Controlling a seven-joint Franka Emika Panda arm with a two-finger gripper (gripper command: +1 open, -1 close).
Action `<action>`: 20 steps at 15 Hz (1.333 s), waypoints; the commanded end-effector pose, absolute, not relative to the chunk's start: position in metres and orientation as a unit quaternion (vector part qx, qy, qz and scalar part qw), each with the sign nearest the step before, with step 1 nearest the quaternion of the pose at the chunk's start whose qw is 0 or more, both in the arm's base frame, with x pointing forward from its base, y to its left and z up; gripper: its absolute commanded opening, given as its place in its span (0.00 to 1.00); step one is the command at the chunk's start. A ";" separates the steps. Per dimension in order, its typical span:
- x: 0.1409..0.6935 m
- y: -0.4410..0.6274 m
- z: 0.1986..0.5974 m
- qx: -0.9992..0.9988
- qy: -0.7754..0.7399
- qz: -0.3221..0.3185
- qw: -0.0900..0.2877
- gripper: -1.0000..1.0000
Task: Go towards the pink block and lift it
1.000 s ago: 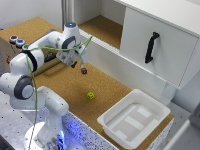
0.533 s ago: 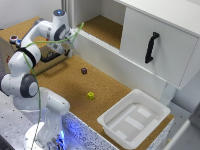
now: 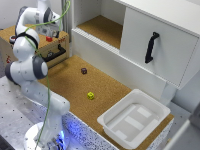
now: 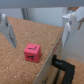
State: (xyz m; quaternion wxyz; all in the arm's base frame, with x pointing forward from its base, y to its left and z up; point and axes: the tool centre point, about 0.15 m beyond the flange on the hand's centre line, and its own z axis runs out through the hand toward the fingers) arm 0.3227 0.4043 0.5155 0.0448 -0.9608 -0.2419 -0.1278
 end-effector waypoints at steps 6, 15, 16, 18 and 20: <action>0.363 0.454 0.470 -0.980 -0.191 -0.034 -0.048 1.00; 0.364 0.469 0.437 -0.984 -0.167 -0.036 -0.055 1.00; 0.362 0.469 0.436 -0.984 -0.163 -0.039 -0.054 0.00; 0.358 0.468 0.435 -0.985 -0.158 -0.041 -0.052 0.00; 0.357 0.466 0.437 -0.986 -0.153 -0.044 -0.055 0.00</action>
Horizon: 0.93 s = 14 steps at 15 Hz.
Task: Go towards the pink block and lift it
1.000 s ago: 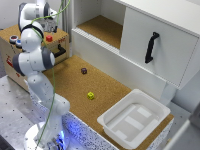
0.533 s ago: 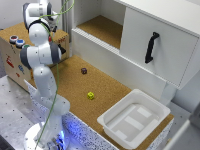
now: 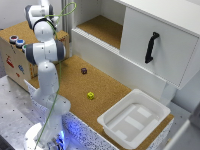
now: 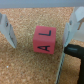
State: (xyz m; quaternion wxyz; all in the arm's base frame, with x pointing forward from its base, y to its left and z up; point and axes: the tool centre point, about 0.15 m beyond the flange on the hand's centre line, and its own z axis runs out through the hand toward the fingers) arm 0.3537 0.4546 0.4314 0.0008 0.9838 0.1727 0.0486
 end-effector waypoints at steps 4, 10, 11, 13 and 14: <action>0.352 0.457 0.440 0.987 0.140 0.046 0.063 0.00; 0.336 0.426 0.478 0.988 0.095 0.099 0.069 0.00; 0.330 0.409 0.486 0.989 0.079 0.102 0.073 0.00; 0.321 0.375 0.494 0.990 0.054 0.103 0.080 0.00; 0.318 0.359 0.495 0.990 0.043 0.105 0.080 0.00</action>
